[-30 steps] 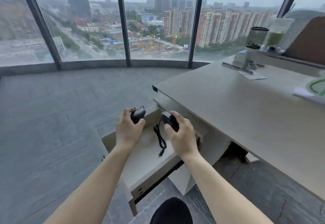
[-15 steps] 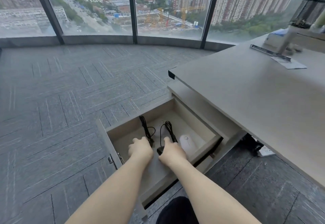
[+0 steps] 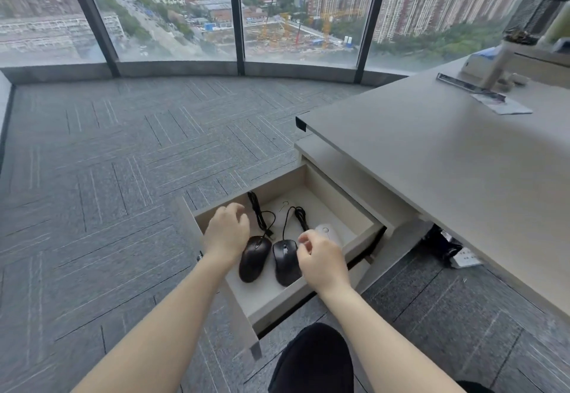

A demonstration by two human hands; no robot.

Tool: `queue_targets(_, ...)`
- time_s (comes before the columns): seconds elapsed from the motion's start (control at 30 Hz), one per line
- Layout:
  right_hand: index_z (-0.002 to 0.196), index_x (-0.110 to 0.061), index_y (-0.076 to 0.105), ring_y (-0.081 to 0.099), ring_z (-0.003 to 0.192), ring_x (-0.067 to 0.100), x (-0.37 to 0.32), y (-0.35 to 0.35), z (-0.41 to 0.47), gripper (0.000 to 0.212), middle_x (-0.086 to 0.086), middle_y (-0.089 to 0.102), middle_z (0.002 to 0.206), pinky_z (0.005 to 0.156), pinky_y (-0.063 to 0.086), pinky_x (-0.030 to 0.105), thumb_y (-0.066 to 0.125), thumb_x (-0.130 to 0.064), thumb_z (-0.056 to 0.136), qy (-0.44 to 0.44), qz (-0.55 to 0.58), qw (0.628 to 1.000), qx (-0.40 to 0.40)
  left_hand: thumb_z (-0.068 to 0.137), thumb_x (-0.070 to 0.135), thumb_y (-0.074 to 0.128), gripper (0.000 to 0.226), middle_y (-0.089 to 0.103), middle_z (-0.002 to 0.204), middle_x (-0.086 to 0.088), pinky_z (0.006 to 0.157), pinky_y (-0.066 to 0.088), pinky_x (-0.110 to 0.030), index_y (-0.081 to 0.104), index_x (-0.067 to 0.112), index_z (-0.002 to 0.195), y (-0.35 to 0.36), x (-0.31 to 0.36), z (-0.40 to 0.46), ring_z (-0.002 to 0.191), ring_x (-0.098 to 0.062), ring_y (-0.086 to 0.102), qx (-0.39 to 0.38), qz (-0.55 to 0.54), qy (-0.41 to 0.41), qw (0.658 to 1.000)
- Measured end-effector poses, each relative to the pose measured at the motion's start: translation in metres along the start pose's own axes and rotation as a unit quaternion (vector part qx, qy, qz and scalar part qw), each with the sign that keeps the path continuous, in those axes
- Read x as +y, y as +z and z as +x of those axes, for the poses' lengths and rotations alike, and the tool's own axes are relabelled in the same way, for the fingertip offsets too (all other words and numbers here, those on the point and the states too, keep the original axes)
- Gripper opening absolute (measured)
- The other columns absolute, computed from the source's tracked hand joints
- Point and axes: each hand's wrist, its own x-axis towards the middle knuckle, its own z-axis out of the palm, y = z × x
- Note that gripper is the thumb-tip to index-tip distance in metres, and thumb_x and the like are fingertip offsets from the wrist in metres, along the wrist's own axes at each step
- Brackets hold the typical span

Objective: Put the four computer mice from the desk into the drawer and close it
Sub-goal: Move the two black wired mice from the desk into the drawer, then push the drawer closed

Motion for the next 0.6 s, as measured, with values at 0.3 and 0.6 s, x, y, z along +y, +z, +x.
queue_targets(0.3,0.082,-0.020,0.063,0.060,0.071,0.013,0.010,0.021,-0.092,0.018,-0.003,0.066,0.074,0.067,0.051,0.031,0.054,-0.031,0.093,-0.017,0.133,0.991,-0.023,0.095,0.026,0.039,0.039,0.059,0.124,-0.007,0.089,0.042,-0.037,0.054,0.010,0.128,-0.042,-0.059,-0.067,0.109,-0.025,0.055,0.119,-0.184,-0.132,0.967)
queue_targets(0.6,0.121,-0.029,0.055,0.056,0.108,0.004,0.017,0.065,-0.150,0.068,-0.015,0.060,0.117,0.090,0.048,0.025,0.061,-0.075,0.071,-0.047,0.088,0.989,-0.111,0.099,0.038,0.033,0.045,0.058,0.127,-0.002,0.100,0.044,-0.040,0.052,0.014,0.132,-0.019,-0.074,-0.114,0.116,-0.024,0.057,-0.034,-0.501,-0.262,0.824)
